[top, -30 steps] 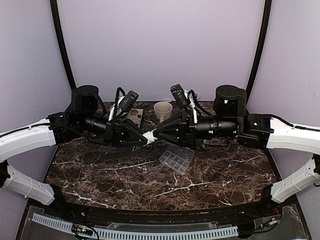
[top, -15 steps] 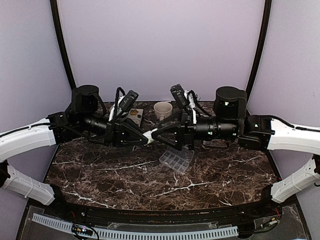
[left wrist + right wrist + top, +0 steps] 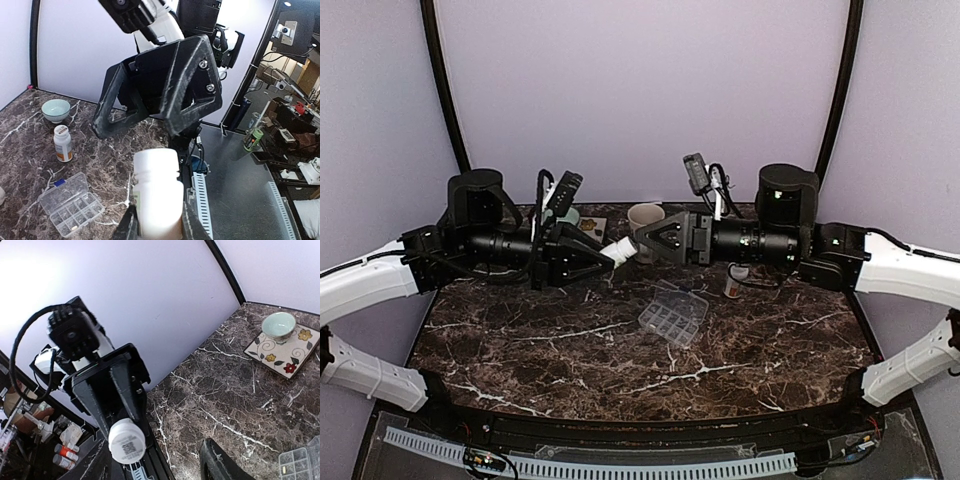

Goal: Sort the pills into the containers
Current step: Unscrew the lid of the pill bottle.

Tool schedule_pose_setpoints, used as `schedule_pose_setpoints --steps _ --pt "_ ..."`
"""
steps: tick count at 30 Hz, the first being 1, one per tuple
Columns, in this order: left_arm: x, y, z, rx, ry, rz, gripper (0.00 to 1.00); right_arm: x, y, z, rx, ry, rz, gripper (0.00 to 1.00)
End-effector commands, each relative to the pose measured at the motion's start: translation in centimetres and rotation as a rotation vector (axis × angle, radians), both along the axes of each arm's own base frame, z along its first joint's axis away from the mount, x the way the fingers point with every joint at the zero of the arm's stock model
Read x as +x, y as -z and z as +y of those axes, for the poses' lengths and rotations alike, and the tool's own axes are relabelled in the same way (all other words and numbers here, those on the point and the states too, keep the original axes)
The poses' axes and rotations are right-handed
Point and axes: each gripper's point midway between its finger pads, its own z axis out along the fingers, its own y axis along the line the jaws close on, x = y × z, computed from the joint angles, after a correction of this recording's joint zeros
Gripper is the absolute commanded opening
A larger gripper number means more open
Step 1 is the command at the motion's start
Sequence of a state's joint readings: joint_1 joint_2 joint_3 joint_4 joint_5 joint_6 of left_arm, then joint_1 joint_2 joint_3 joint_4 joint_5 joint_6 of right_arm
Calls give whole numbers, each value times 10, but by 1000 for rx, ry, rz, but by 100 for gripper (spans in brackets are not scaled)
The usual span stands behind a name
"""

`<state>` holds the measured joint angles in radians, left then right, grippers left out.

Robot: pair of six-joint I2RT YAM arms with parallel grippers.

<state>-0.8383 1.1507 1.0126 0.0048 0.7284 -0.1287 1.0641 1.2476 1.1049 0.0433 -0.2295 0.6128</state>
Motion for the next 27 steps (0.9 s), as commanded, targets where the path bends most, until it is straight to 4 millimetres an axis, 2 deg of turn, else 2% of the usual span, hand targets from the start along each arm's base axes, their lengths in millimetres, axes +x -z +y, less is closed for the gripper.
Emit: schedule_pose_setpoints --steps 1,7,8,10,27 --pt "7 5 3 31 -78 -108 0 10 2 5 22 31 144 60" --pt "13 20 0 84 -105 -141 0 9 6 11 25 12 192 58" --pt "14 22 0 90 -110 -144 0 9 -4 12 41 8 188 58" --pt "17 24 0 98 -122 -154 0 8 -6 13 44 3 193 57" --pt "23 30 -4 114 -135 -182 0 6 16 22 -2 -21 253 53"
